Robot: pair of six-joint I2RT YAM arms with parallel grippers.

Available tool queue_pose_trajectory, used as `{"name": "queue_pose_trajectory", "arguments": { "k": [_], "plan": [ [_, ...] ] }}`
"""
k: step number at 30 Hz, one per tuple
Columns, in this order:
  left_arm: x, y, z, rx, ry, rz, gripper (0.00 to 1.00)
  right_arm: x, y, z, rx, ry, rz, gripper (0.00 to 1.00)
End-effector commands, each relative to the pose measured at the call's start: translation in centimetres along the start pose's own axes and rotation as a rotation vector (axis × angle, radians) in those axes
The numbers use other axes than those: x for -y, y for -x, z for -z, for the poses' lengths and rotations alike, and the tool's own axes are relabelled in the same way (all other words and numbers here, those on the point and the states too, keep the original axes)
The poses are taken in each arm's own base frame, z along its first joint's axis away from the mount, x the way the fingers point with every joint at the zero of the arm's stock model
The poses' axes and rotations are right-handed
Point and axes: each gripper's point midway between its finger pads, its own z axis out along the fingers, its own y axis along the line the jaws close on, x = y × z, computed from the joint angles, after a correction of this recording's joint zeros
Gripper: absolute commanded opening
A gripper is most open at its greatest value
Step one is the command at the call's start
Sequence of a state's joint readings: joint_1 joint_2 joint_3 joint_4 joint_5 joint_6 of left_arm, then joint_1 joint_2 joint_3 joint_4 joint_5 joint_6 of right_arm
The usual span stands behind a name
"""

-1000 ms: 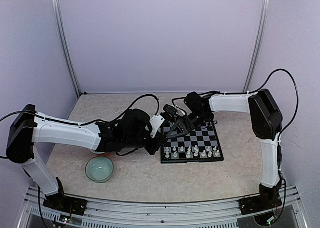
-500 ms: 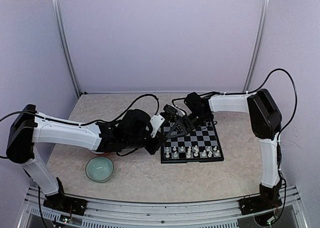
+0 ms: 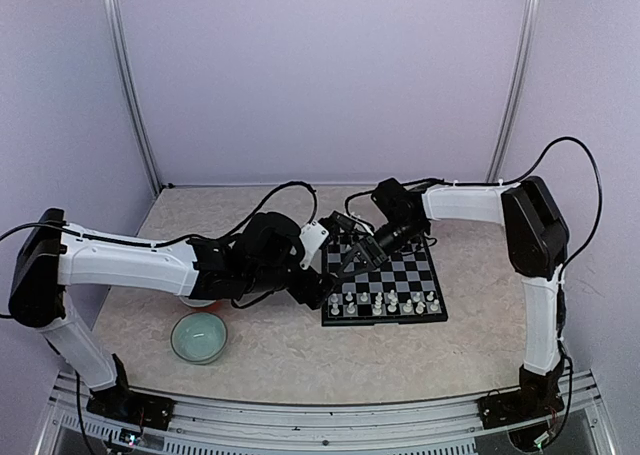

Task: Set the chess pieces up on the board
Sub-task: Pass from the left arm to the right, then place the pawn at f2.

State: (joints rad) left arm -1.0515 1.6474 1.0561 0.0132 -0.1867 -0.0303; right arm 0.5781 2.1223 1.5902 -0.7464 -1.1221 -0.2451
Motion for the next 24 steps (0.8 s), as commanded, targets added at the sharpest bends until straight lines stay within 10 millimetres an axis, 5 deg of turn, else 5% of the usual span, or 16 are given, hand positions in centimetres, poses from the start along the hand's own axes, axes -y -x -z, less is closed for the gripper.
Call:
{"name": "queue_pose_trajectory", "arguments": {
  "k": [1, 9, 13, 20, 24],
  "plan": [
    [-1.3, 5.2, 4.2, 0.099, 0.054, -0.01, 0.99, 0.8, 1.2, 3.1, -0.03, -0.269, 0.16, 0.02],
    [-7.3, 13.7, 9.9, 0.276, 0.383, 0.01, 0.99, 3.4, 0.2, 7.5, -0.154, -0.676, 0.313, 0.02],
    [-8.0, 16.6, 9.8, 0.294, 0.443, -0.039, 0.99, 4.7, -1.0, 8.3, -0.239, -0.807, 0.344, 0.03],
    [-9.3, 14.4, 6.5, 0.263, 0.575, -0.109, 0.98, 6.1, -3.4, 8.1, -0.359, -0.914, 0.342, 0.03],
    [-9.6, 12.7, 6.6, 0.281, 0.537, -0.075, 0.98, 6.1, -4.5, 9.3, -0.392, -0.981, 0.344, 0.02]
  ]
}}
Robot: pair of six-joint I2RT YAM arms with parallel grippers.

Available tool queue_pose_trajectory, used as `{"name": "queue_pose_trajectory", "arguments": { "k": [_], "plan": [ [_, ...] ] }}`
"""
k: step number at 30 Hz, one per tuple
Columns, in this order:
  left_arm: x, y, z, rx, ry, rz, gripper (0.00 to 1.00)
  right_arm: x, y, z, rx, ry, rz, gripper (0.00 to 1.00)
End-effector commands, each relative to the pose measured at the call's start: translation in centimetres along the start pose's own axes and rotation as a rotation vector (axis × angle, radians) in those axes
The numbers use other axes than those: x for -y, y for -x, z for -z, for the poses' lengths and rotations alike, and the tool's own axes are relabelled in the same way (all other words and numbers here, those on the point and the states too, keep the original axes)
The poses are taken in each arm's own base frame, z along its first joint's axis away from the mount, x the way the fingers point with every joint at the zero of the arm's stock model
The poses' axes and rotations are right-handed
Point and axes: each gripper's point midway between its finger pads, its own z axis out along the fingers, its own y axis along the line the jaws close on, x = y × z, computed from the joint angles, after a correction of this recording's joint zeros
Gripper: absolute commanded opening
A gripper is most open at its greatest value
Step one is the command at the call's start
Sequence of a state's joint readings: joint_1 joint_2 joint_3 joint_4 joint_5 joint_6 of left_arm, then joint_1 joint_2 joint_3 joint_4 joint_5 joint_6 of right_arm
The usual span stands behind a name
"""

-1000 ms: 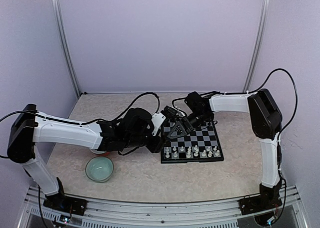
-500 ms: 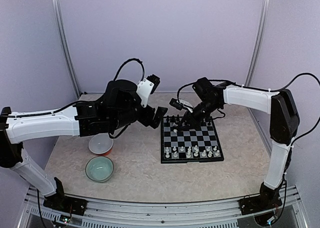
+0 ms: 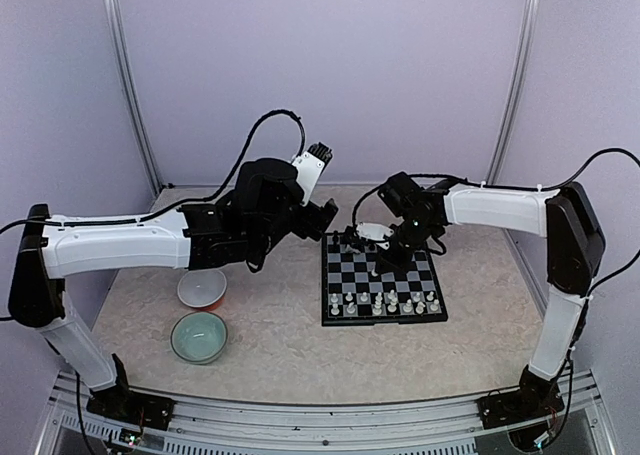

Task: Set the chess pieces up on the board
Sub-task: Place the pawn at f2.

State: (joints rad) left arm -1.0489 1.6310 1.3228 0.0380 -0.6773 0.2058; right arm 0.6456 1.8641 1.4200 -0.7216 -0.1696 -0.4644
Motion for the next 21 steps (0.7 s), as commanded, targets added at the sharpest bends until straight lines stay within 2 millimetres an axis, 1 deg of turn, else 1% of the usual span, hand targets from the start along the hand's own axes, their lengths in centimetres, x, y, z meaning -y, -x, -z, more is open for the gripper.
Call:
{"name": "queue_pose_trajectory", "arguments": {
  "k": [1, 4, 6, 10, 15, 17, 21],
  "plan": [
    [-1.8, -0.5, 0.3, 0.036, 0.033, 0.048, 0.98, 1.1, -2.1, 1.0, -0.072, -0.118, 0.029, 0.02],
    [-2.9, -1.4, 0.3, 0.031, 0.017, 0.1, 0.98, 1.3, -3.4, 1.4, -0.106, -0.156, 0.036, 0.02],
    [-3.5, -1.6, 0.5, 0.037, 0.008, 0.124, 0.97, 1.4, -4.3, 1.6, -0.121, -0.176, 0.037, 0.02],
    [-3.6, -1.5, 0.7, 0.039, 0.001, 0.129, 0.97, 1.4, -5.5, 1.9, -0.13, -0.18, 0.025, 0.02],
    [-3.6, -1.8, 0.6, 0.032, 0.004, 0.12, 0.97, -0.2, -6.8, 1.8, -0.143, -0.12, 0.022, 0.02],
    [-3.6, -1.7, 0.7, 0.033, 0.004, 0.118, 0.97, -0.8, -6.9, 1.7, -0.132, -0.09, 0.021, 0.02],
    [-3.7, -1.8, 0.7, 0.031, 0.008, 0.112, 0.98, -1.3, -7.3, 1.3, -0.137, -0.064, 0.014, 0.02]
  ]
}}
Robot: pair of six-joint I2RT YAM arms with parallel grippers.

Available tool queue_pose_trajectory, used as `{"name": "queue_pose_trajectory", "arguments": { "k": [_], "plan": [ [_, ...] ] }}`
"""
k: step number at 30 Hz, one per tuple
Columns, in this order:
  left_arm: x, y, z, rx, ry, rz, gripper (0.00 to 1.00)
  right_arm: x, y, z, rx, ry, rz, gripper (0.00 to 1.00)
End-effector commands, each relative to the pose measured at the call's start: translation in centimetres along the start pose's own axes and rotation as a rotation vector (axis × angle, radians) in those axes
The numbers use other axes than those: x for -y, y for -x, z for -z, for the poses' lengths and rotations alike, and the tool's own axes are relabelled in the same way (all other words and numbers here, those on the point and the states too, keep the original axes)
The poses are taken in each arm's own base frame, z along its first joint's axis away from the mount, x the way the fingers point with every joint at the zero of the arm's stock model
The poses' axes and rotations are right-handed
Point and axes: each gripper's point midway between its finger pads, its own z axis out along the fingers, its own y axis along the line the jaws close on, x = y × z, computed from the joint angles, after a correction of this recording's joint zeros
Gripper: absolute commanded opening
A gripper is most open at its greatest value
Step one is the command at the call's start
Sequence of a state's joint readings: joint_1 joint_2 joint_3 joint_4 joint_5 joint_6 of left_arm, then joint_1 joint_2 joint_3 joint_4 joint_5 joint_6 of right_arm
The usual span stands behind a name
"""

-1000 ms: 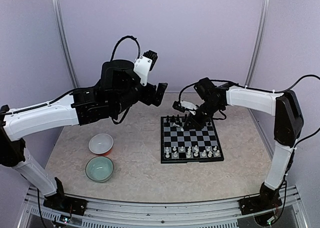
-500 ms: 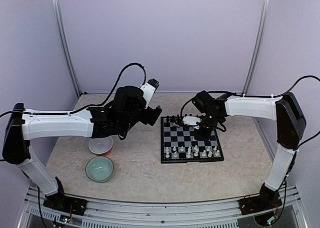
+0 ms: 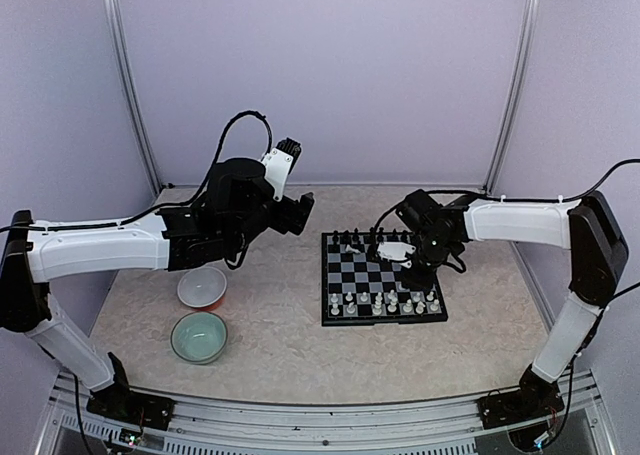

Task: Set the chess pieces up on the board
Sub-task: Place the pawn at f2.

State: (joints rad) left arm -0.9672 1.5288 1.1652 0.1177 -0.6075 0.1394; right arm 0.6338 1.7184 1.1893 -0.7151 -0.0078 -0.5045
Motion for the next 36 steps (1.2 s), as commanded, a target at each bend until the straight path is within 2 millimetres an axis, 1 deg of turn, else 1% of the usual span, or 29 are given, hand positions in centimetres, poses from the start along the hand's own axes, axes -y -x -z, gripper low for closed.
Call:
{"name": "queue_pose_trajectory", "arguments": {
  "k": [1, 10, 22, 31, 33, 36],
  "plan": [
    [-0.3, 0.7, 0.4, 0.024, -0.003, 0.013, 0.98, -0.9, -0.3, 0.3, 0.017, 0.046, -0.007, 0.02],
    [-0.7, 0.5, 0.4, 0.02, 0.018, 0.002, 0.98, -1.3, -0.9, -0.9, -0.015, 0.076, -0.007, 0.02],
    [-0.9, 0.5, 0.4, 0.019, 0.023, -0.001, 0.98, -1.9, -2.2, -1.1, -0.066, 0.1, -0.002, 0.02],
    [-0.9, 0.3, 0.3, 0.016, 0.02, -0.004, 0.98, -2.3, -2.2, -2.0, -0.075, 0.128, -0.008, 0.04],
    [-0.8, 0.4, 0.3, 0.016, 0.017, -0.004, 0.98, -2.2, -2.1, -2.2, -0.077, 0.129, -0.009, 0.06],
    [-0.8, 0.4, 0.4, 0.015, 0.017, -0.006, 0.98, -2.0, -1.9, -2.1, -0.075, 0.123, -0.01, 0.16]
  ]
}}
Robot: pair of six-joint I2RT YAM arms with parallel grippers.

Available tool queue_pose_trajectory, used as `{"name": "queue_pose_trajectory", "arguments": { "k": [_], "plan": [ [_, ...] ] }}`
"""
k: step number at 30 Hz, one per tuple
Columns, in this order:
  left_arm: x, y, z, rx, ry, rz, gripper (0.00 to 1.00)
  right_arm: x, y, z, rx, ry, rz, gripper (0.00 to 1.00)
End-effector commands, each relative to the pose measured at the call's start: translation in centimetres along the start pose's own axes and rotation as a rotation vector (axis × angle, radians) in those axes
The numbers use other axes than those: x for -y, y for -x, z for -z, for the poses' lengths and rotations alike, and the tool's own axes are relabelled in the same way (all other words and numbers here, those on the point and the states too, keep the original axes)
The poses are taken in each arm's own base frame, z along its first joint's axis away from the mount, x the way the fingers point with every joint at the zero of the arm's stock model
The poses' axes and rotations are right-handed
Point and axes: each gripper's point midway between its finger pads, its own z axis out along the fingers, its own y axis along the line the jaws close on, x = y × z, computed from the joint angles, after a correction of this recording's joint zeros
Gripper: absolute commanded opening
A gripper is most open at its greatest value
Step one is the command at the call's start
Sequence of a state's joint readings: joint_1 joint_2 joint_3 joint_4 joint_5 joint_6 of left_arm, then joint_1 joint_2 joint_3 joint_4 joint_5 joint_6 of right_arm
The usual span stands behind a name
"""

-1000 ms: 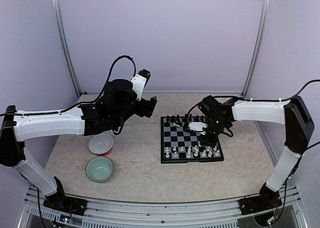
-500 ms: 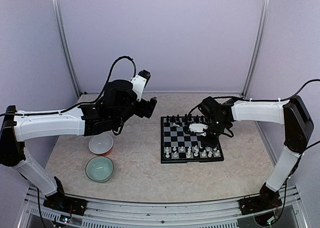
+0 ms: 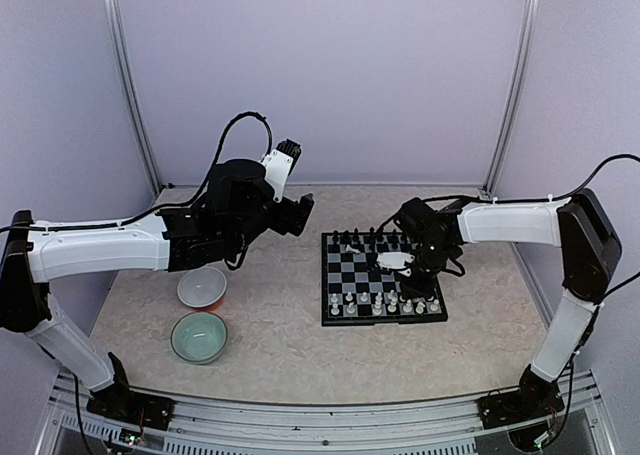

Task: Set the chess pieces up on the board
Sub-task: Place the pawn at f2, then move the bishop to the chessboard.

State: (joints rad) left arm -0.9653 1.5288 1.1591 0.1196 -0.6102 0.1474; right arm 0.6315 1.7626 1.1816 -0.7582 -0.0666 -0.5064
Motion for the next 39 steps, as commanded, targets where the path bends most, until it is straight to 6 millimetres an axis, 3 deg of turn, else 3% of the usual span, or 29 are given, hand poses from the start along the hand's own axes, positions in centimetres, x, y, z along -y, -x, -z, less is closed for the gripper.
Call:
{"name": "queue_pose_trajectory", "arguments": {
  "k": [1, 6, 10, 13, 17, 20, 23, 28, 34, 39],
  "plan": [
    [-0.7, 0.7, 0.4, 0.02, 0.013, 0.004, 0.98, 0.1, -0.5, -0.4, -0.023, 0.017, -0.006, 0.17],
    [-0.7, 0.2, 0.1, 0.008, 0.003, 0.004, 0.99, 1.2, 0.9, 2.3, 0.034, -0.014, -0.016, 0.27],
    [-0.6, -1.2, -1.5, -0.061, -0.031, 0.043, 0.97, 2.9, 1.9, 5.5, 0.124, -0.034, -0.054, 0.31],
    [1.1, -2.4, -3.1, -0.144, -0.09, 0.066, 0.84, 4.6, 1.3, 7.1, 0.198, -0.058, -0.109, 0.32],
    [4.9, -4.7, -5.1, -0.271, -0.202, 0.094, 0.63, 6.4, -0.6, 8.3, 0.347, -0.066, -0.205, 0.32],
    [7.5, -6.5, -6.7, -0.358, -0.269, 0.129, 0.51, 7.4, -1.4, 8.8, 0.488, -0.073, -0.26, 0.33],
    [9.3, -7.8, -8.1, -0.415, -0.319, 0.173, 0.46, 7.5, -2.2, 8.7, 0.535, -0.068, -0.282, 0.33],
    [11.2, -10.2, -10.4, -0.482, -0.357, 0.264, 0.44, 7.2, -1.8, 10.1, 0.583, -0.08, -0.267, 0.33],
    [12.8, -12.2, -12.9, -0.52, -0.346, 0.297, 0.44, 6.7, -1.8, 9.4, 0.576, -0.034, -0.267, 0.33],
    [12.9, -13.4, -14.5, -0.545, -0.304, 0.297, 0.47, 6.4, -1.7, 9.5, 0.582, -0.022, -0.262, 0.33]
  ]
}}
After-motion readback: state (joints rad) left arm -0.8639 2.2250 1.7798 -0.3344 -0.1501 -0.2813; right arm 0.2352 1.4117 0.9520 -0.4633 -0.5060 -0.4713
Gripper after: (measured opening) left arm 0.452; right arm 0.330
